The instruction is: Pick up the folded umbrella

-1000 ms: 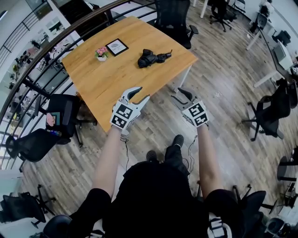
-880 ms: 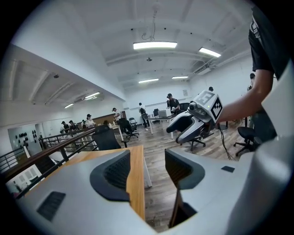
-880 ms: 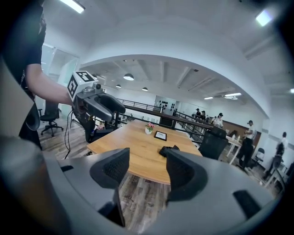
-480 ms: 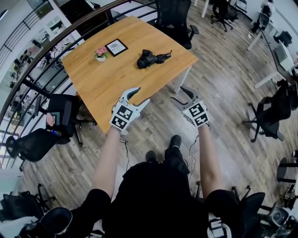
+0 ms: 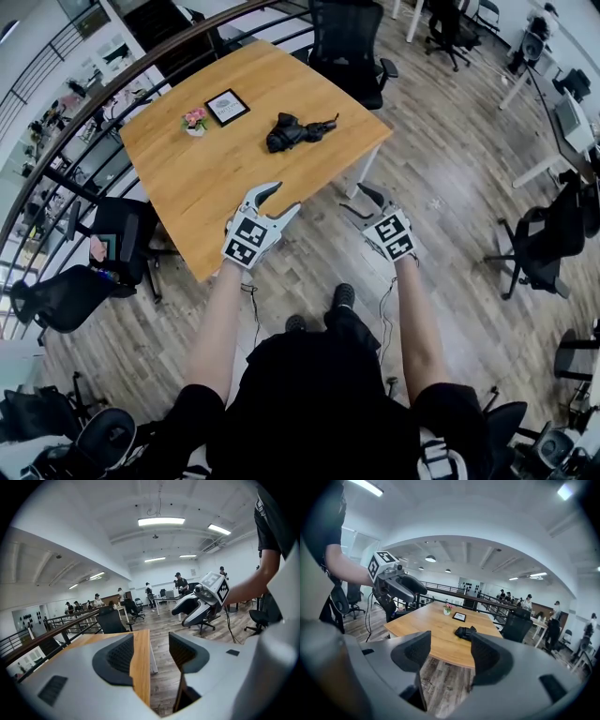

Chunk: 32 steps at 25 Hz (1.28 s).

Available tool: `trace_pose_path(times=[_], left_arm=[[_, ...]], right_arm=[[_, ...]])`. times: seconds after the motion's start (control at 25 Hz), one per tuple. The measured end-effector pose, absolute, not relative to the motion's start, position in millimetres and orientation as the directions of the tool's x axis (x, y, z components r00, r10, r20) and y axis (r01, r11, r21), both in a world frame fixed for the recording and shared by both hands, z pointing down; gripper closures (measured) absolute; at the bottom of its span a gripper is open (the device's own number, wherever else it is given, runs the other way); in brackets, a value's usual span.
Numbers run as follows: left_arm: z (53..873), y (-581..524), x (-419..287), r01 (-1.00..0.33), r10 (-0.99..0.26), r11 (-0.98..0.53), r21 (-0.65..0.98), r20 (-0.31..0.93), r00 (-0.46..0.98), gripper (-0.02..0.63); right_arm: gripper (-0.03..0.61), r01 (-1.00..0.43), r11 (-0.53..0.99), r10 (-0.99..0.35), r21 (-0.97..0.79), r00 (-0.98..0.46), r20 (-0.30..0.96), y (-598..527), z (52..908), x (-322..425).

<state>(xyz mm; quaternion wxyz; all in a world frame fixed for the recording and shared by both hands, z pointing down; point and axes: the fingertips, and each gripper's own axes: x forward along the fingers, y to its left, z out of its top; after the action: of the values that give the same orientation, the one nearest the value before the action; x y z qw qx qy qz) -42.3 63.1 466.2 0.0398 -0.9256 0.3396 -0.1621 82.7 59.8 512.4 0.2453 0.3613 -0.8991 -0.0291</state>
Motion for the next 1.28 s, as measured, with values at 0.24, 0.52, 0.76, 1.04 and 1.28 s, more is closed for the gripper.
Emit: trace_pose_path(times=[0.24, 0.52, 0.76, 1.04, 1.28], left_arm=[[463, 36, -28, -0.650, -0.672, -0.739, -0.177, 0.273, 0.689, 0.364], [469, 8, -15, -0.696, -0.708, -0.700, -0.160, 0.284, 0.647, 0.364], [469, -11, -8, -0.743, -0.751, -0.649, -0.161, 0.288, 0.594, 0.364], [470, -30, 4, -0.784, -0.788, -0.599, -0.163, 0.295, 0.540, 0.364], [479, -38, 12, -0.804, -0.801, -0.573, -0.157, 0.315, 0.510, 0.364]], right_arm=[[0.301, -0.606, 0.758, -0.644, 0.242, -0.636, 0.426, 29, 509, 99], [0.302, -0.548, 0.797, -0.600, 0.253, -0.675, 0.430, -12, 507, 112], [0.304, -0.492, 0.838, -0.543, 0.237, -0.713, 0.444, -36, 511, 119], [0.304, -0.428, 0.875, -0.484, 0.227, -0.750, 0.450, -57, 518, 129], [0.304, -0.385, 0.897, -0.442, 0.218, -0.772, 0.457, -72, 526, 131]])
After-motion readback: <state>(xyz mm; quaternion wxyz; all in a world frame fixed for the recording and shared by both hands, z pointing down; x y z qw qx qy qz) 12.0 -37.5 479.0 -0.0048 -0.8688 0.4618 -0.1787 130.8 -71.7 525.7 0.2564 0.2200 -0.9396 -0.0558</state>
